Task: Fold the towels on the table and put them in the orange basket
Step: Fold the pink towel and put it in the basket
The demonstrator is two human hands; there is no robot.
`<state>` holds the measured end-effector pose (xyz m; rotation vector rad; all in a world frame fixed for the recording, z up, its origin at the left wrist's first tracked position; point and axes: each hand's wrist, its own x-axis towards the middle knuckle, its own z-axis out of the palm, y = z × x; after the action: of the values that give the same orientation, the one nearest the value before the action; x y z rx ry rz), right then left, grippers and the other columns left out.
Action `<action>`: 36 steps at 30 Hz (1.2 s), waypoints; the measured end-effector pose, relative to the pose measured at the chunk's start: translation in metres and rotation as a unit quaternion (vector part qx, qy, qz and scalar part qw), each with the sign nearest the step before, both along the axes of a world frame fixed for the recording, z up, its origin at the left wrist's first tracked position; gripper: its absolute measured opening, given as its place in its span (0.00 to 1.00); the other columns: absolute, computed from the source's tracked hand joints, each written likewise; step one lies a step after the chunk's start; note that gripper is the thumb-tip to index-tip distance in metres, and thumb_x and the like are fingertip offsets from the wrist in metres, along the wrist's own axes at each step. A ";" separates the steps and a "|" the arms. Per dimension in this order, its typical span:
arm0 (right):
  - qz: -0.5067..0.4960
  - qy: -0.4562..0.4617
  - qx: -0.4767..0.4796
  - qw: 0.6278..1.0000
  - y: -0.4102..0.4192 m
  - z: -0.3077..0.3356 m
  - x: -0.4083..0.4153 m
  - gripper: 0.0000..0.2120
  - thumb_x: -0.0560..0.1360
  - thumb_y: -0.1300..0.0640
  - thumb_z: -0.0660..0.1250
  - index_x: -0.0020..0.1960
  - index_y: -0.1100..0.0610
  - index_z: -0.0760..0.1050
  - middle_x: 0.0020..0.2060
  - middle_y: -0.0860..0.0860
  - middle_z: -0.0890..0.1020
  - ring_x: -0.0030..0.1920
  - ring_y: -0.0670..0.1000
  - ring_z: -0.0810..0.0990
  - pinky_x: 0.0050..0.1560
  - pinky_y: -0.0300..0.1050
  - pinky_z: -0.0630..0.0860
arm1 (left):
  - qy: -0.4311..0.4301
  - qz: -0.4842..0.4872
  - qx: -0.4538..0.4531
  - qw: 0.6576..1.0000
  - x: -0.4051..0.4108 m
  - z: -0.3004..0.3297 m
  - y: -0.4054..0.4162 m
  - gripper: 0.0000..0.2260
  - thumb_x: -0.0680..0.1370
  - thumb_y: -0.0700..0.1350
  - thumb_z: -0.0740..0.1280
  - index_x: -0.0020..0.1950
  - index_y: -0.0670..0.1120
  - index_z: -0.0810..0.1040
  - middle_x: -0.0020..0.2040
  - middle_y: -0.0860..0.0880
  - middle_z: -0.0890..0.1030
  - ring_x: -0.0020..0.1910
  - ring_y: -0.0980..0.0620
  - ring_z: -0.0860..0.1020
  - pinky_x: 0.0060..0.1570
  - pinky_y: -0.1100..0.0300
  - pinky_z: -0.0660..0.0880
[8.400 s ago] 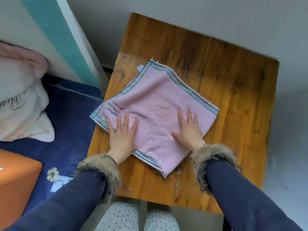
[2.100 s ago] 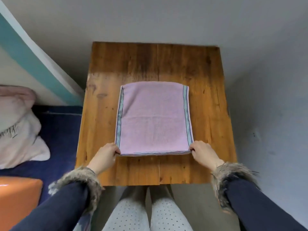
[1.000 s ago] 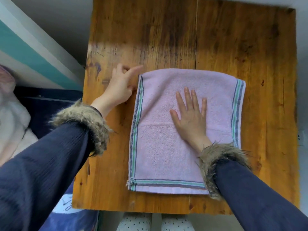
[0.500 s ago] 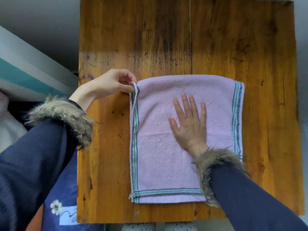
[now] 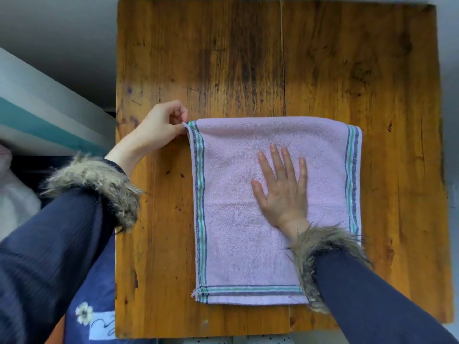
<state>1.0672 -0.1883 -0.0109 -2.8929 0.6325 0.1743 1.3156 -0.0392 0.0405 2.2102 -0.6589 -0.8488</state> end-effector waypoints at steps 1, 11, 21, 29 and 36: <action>0.001 -0.003 -0.001 1.000 0.000 0.000 0.000 0.29 0.78 0.41 0.48 0.76 0.51 0.55 0.76 0.51 0.55 0.76 0.53 0.51 0.72 0.62 0.46 | -0.031 0.010 0.003 0.999 -0.005 -0.003 0.000 0.07 0.76 0.35 0.64 0.42 0.46 0.73 0.39 0.51 0.75 0.38 0.55 0.73 0.39 0.66 0.71; 0.002 0.016 -0.010 1.000 0.000 -0.002 0.000 0.29 0.78 0.40 0.43 0.76 0.49 0.49 0.77 0.50 0.51 0.76 0.51 0.47 0.73 0.61 0.43 | -0.048 0.234 -0.018 0.971 -0.052 -0.015 -0.005 0.06 0.75 0.46 0.67 0.51 0.46 0.76 0.40 0.53 0.78 0.41 0.54 0.77 0.43 0.61 0.74; 0.006 -0.008 0.159 0.987 -0.009 0.026 -0.023 0.28 0.79 0.48 0.55 0.76 0.51 0.52 0.77 0.51 0.49 0.76 0.50 0.44 0.73 0.52 0.36 | 0.037 0.327 -0.021 0.944 -0.104 -0.002 0.021 0.06 0.77 0.42 0.65 0.54 0.46 0.75 0.50 0.47 0.79 0.39 0.55 0.77 0.35 0.64 0.75; -0.210 -0.134 0.164 0.954 0.004 0.057 -0.184 0.11 0.74 0.65 0.65 0.57 0.62 0.77 0.51 0.58 0.78 0.55 0.59 0.74 0.55 0.51 0.69 | 0.039 0.344 0.067 0.936 -0.258 0.009 0.099 0.09 0.76 0.50 0.66 0.51 0.46 0.77 0.47 0.49 0.80 0.47 0.48 0.77 0.45 0.54 0.75; -0.361 -0.053 0.240 0.899 -0.014 0.051 -0.254 0.09 0.75 0.53 0.67 0.48 0.58 0.72 0.45 0.56 0.76 0.47 0.52 0.70 0.42 0.38 0.58 | 0.182 0.453 0.088 0.868 -0.314 0.007 0.105 0.12 0.75 0.52 0.69 0.47 0.43 0.77 0.38 0.46 0.83 0.34 0.51 0.83 0.37 0.60 0.80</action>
<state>0.8130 -0.2022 0.0400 -2.0240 1.3598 0.0533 1.0014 0.0654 0.0480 2.0652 0.6405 -0.7717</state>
